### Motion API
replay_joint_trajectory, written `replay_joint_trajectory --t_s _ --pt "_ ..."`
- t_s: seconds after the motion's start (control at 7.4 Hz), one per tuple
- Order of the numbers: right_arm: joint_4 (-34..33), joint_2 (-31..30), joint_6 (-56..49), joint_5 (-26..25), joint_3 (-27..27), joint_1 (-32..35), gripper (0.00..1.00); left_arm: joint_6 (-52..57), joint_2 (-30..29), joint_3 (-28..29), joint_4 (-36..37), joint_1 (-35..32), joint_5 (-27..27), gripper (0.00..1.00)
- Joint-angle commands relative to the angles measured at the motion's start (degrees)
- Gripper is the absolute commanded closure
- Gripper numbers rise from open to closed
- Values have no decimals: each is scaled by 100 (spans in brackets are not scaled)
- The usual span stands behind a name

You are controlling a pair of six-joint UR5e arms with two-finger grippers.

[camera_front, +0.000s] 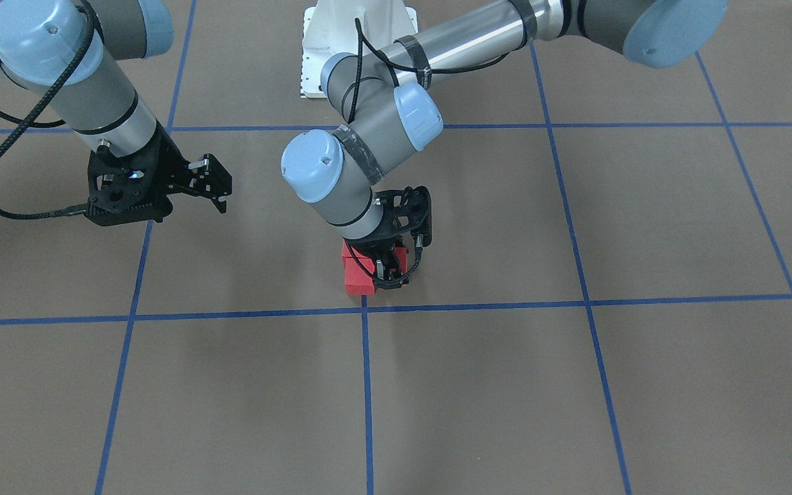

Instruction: Form red blocks into L shape at center

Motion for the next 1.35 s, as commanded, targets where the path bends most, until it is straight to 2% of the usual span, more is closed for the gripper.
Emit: replay_joint_trajectory --t_s 0.0,0.68,1.08,1.22 --pt "-1 2 0 -6 -3 0 1 11 -4 0 -9 7 -4 97" --pt "-1 2 0 -6 14 18 1 20 -4 0 -35 34 5 92" --pt "-1 2 0 3 23 26 1 20 5 -9 -36 34 5 85" --pt "-1 2 0 3 23 26 1 20 5 0 -35 34 5 79"
